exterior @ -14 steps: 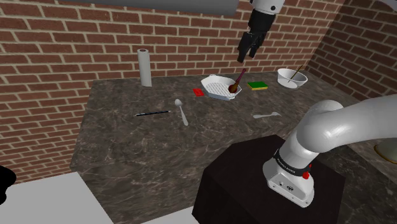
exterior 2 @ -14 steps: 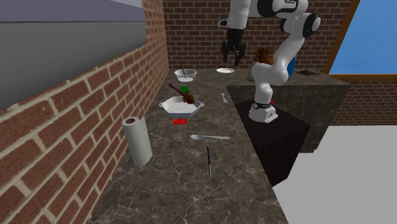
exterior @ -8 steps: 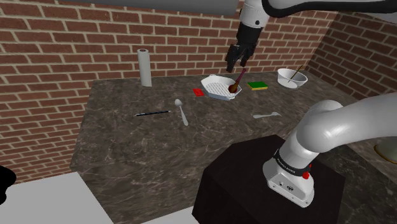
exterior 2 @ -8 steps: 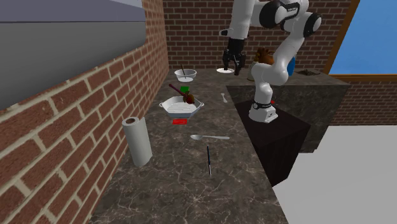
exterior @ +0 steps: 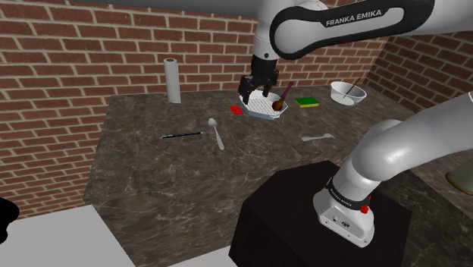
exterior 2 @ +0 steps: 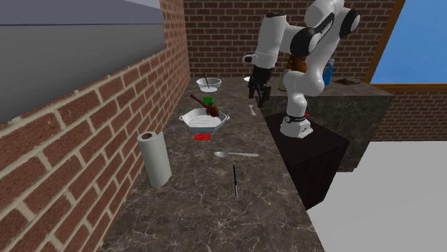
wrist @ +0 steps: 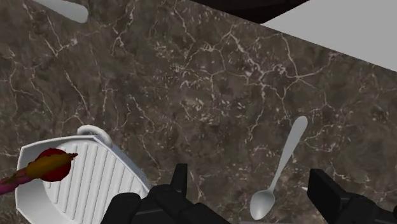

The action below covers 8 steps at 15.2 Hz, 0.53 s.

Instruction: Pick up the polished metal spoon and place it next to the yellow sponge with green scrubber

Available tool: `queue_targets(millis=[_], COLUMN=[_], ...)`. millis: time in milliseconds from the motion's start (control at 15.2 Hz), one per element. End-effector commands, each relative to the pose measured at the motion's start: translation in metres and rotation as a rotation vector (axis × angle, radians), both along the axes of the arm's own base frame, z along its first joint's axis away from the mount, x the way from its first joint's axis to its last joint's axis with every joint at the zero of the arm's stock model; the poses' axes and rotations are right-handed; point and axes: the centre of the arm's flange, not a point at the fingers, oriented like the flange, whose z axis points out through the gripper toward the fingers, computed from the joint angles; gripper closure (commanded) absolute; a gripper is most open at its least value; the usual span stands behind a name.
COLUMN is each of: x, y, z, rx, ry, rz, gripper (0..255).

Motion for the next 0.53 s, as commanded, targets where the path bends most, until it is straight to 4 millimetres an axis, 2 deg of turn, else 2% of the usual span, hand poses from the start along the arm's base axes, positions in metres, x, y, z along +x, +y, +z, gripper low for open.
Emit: queue_targets(millis=[0, 462], x=[0.011, 0.060], y=[0.017, 0.059], z=[-0.022, -0.094], rx=[-0.010, -0.050], ry=[-0.004, -0.014], rz=[-0.038, -0.164], gripper=[0, 0])
